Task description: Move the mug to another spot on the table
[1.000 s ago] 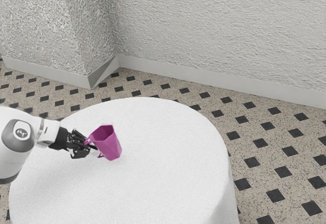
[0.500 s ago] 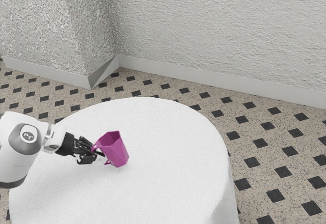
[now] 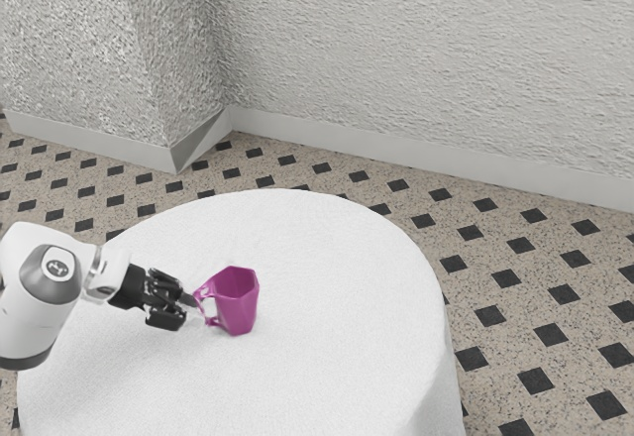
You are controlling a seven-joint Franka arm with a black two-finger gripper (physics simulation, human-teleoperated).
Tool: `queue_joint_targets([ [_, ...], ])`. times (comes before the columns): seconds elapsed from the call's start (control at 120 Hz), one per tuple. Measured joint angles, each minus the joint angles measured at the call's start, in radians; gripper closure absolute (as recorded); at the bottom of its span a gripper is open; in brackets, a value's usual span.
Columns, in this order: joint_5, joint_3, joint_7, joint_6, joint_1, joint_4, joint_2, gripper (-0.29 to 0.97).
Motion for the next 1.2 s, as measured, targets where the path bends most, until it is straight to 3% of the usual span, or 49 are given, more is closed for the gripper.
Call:
queue_joint_targets([
  [0.1,-0.002,-0.074,-0.001,-0.008,0.078,-0.01,0.02,0.21],
  [0.2,-0.004,-0.262,-0.013,-0.044,0.226,-0.032,0.066,0.13],
  [0.367,0.004,-0.71,-0.107,-0.124,0.502,-0.034,0.208,0.07],
  [0.417,0.046,-0.87,-0.169,-0.154,0.609,-0.021,0.251,0.06],
  [0.458,0.105,-0.944,-0.232,-0.188,0.658,0.002,0.274,0.05],
  [0.583,0.336,-1.008,-0.459,-0.403,0.684,0.207,0.356,0.03],
  [0.733,0.441,-1.016,-0.693,-0.725,0.688,0.563,0.537,0.03],
  [0.8,0.439,-1.075,-0.779,-0.85,0.752,0.704,0.614,0.02],
  [0.917,0.4,-1.303,-0.909,-1.018,1.018,0.909,0.704,0.02],
  [0.983,0.362,-1.398,-0.976,-1.1,1.121,1.005,0.749,0.02],
  [1.2,0.31,-1.523,-1.148,-1.291,1.252,1.132,0.786,0.02],
])
